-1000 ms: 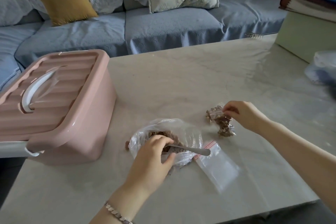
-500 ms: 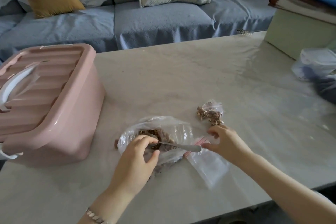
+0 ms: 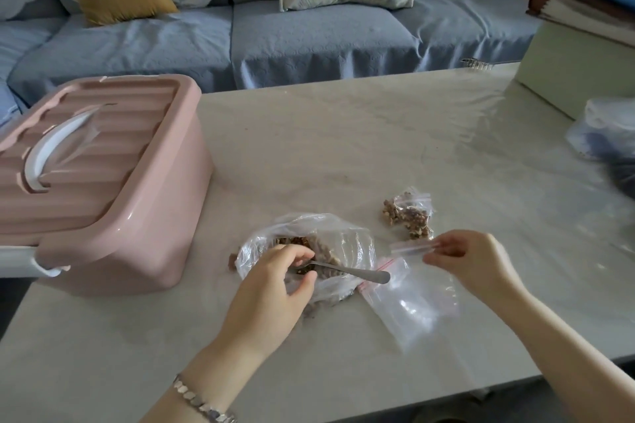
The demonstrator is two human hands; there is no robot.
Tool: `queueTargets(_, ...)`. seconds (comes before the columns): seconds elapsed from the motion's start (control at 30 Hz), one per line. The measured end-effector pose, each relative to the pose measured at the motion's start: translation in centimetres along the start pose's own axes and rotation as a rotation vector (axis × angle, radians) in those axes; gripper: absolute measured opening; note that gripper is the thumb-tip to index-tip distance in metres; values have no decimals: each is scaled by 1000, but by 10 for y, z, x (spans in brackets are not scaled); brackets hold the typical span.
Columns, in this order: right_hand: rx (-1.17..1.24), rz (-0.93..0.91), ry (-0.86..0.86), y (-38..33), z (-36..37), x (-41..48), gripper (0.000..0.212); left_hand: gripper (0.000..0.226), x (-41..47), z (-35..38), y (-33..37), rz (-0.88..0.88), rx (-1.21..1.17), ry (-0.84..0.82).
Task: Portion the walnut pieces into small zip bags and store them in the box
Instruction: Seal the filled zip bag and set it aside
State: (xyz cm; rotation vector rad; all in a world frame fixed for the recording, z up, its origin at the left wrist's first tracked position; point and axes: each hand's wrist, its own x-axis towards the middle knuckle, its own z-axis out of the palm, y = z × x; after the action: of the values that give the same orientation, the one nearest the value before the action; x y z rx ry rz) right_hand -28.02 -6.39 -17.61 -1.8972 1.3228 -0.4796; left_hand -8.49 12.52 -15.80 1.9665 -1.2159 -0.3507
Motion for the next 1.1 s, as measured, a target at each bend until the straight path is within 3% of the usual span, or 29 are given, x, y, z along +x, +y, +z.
queueTargets(0.2,494,-151,-153,-81,-16,-32,25,53,15,4,39,-219,-539,-172)
queueTargets(0.27,547,-141,-238,-94,-4,-39,23,39,19,3,43,-270,-621,-163)
queueTargets(0.33,548,-124,-330,-101,8,-42,21,3,23,-3,41,-282,-610,-102)
queueTargets(0.43,440,-169,-387,-108,21,-43,16,17,21,-13,27,-258,-548,-97)
queueTargets(0.63,-9,-402,-432,-123,31,-43,20,13,15,-30,12,-100,-202,-158)
queueTargets(0.73,-12,-426,-389,-126,37,-42,22,13,20,-35,15,-96,-176,-125)
queueTargets(0.83,118,-340,-330,-125,41,-40,27,5,22,-35,16,50,178,110)
queueTargets(0.9,249,-228,-287,-124,44,-39,21,12,22,-33,16,210,351,280)
queueTargets(0.97,334,-162,-254,-125,47,-41,17,11,18,-28,21,225,275,280)
queueTargets(1.1,389,-158,-282,-130,51,-50,17,31,13,-24,28,-128,-136,18)
